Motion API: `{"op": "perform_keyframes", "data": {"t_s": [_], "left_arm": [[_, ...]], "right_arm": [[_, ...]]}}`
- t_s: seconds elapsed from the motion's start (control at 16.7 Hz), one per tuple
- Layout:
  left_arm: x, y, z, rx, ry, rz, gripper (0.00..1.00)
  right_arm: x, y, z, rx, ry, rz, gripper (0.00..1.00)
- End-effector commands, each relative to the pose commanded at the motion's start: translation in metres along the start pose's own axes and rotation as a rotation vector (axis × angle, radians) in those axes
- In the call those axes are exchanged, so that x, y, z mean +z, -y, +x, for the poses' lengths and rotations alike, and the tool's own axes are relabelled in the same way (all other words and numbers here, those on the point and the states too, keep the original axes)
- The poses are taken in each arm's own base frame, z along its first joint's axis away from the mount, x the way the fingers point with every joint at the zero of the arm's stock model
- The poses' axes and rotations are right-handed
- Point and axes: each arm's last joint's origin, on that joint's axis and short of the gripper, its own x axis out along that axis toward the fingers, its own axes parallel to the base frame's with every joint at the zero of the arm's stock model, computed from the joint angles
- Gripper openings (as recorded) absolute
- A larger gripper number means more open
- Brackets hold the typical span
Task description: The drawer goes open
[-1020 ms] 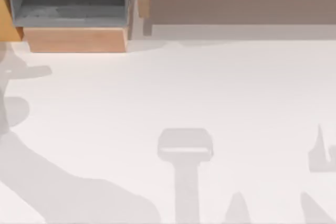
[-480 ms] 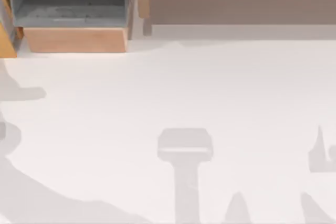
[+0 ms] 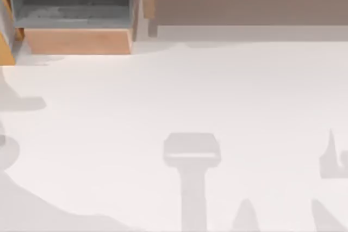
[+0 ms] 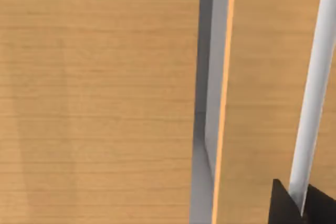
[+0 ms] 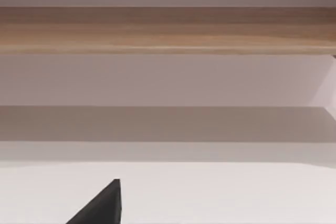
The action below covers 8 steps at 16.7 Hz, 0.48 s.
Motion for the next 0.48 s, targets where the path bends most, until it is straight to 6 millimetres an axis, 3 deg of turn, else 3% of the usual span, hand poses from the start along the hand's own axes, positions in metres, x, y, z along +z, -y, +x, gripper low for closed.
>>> {"op": "perform_keyframes", "data": {"t_s": [0.48], "left_arm": [[0.000, 0.002, -0.058, -0.005, -0.001, -0.003, 0.00]], "right_arm": [[0.000, 0.000, 0.000, 0.000, 0.000, 0.000, 1.00]]}}
